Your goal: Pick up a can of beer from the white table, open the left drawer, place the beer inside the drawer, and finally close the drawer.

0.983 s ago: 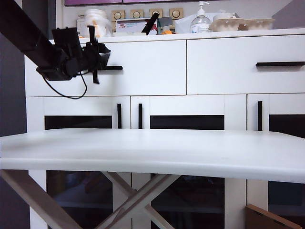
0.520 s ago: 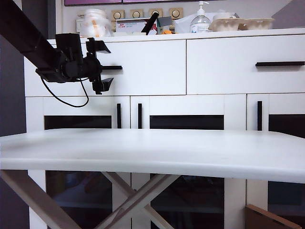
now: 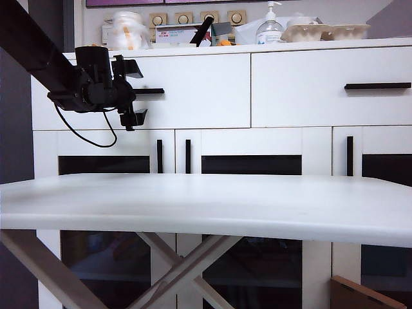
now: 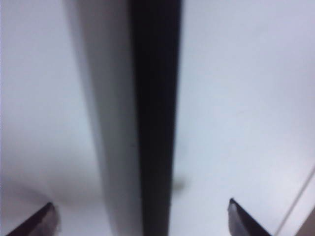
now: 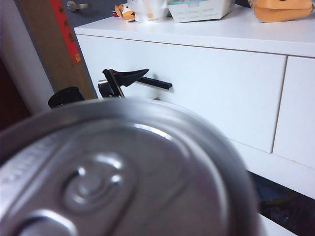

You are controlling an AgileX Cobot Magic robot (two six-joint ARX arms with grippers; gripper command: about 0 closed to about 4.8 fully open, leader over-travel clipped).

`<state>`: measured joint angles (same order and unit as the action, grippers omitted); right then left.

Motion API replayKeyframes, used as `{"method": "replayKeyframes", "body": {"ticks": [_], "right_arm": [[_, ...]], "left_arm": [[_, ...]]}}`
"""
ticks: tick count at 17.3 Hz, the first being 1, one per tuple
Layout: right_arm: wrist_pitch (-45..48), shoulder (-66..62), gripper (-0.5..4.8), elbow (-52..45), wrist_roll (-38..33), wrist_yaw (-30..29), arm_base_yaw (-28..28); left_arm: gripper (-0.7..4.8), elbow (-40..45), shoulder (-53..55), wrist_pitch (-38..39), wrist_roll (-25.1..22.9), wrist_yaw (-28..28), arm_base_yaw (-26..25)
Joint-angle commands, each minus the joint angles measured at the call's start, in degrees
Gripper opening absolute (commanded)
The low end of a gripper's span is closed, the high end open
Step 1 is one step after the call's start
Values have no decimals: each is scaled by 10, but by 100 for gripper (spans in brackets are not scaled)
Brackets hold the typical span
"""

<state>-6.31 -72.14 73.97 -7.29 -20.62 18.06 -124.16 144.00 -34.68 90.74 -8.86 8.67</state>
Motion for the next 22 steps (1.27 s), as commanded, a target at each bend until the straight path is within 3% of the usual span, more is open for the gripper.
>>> {"method": "replayKeyframes", "body": {"ticks": [1,6,16,18,19,22], "right_arm": [[37,7,-5,7,-2,-1,1],[36,7,-5,7,-2,-1,1],[35,7,-5,7,-2,-1,1],[36,7,-5,7,-2,-1,1],[36,7,-5,7,-2,-1,1],[36,7,-5,7,-2,-1,1]], "left_arm": [[479,-9,-3,9,-20,1,0],[479,-118,-3,174,-113,16,0],[479,-130,3,192,-90,8,0],[110,-130,3,192,-91,13,0],[17,-130,3,191,-91,14,0],[-6,-130,5,189,-93,16,0]]}}
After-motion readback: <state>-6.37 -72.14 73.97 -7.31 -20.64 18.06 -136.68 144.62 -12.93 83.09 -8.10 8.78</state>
